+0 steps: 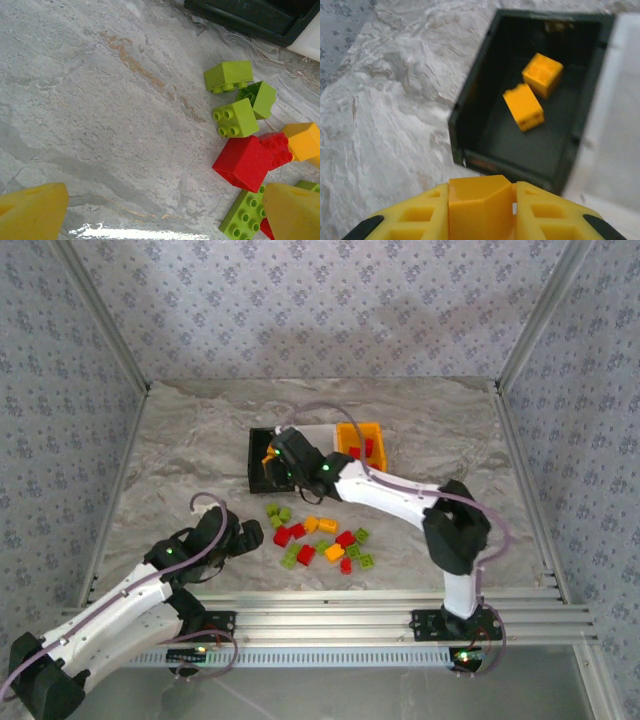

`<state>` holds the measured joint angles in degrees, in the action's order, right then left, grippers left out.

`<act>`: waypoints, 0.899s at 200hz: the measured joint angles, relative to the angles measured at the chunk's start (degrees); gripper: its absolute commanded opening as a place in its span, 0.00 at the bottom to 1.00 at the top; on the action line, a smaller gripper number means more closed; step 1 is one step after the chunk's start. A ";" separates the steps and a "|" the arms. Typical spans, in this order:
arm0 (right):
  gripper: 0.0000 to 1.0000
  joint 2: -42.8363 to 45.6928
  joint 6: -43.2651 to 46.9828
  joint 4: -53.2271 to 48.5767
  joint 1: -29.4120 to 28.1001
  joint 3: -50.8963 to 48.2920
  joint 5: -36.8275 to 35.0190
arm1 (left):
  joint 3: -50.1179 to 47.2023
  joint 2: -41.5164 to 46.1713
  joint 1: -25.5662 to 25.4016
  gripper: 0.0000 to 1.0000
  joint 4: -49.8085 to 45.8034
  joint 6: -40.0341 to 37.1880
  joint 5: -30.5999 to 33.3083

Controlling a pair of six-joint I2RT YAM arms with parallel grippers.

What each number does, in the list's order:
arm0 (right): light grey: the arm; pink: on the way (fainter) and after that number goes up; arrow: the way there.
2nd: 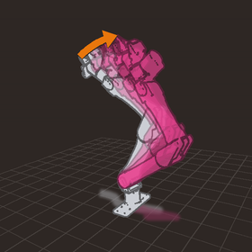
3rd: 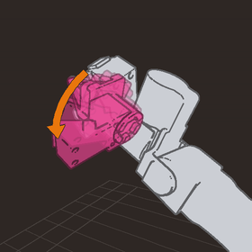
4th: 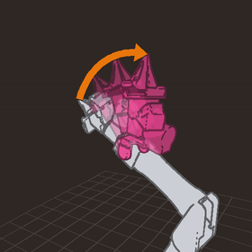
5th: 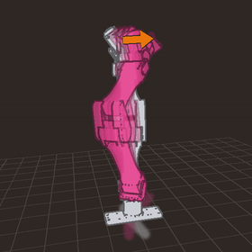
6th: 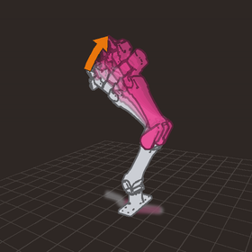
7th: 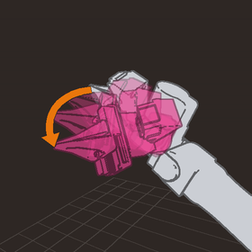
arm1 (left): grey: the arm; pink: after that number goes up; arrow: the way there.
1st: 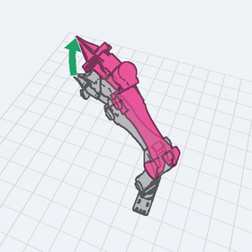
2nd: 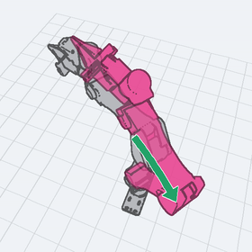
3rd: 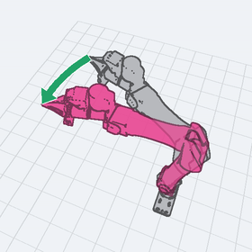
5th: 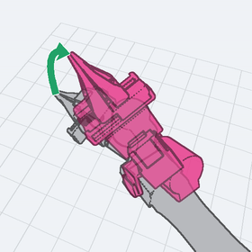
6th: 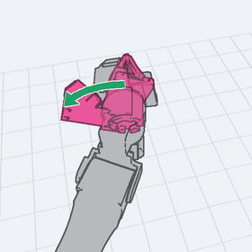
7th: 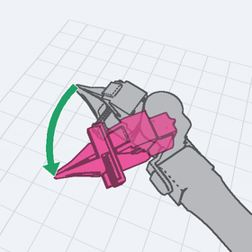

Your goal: Sort the legos into containers by color

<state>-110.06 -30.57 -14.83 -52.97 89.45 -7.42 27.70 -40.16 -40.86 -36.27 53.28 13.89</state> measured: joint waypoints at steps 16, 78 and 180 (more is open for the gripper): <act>0.31 -6.10 0.70 -0.61 0.72 6.86 1.03 | -0.02 0.00 0.00 0.99 0.00 0.00 -0.74; 0.64 -20.63 1.95 -7.30 4.00 26.12 4.00 | -0.02 0.37 0.00 0.99 -0.02 -1.73 -4.70; 0.66 9.86 -4.11 0.20 7.15 -5.42 3.10 | 3.15 -17.07 -7.19 0.96 4.66 -10.67 -12.83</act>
<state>-100.20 -34.68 -14.63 -45.82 84.03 -4.32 30.85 -57.23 -48.05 -31.62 42.61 1.06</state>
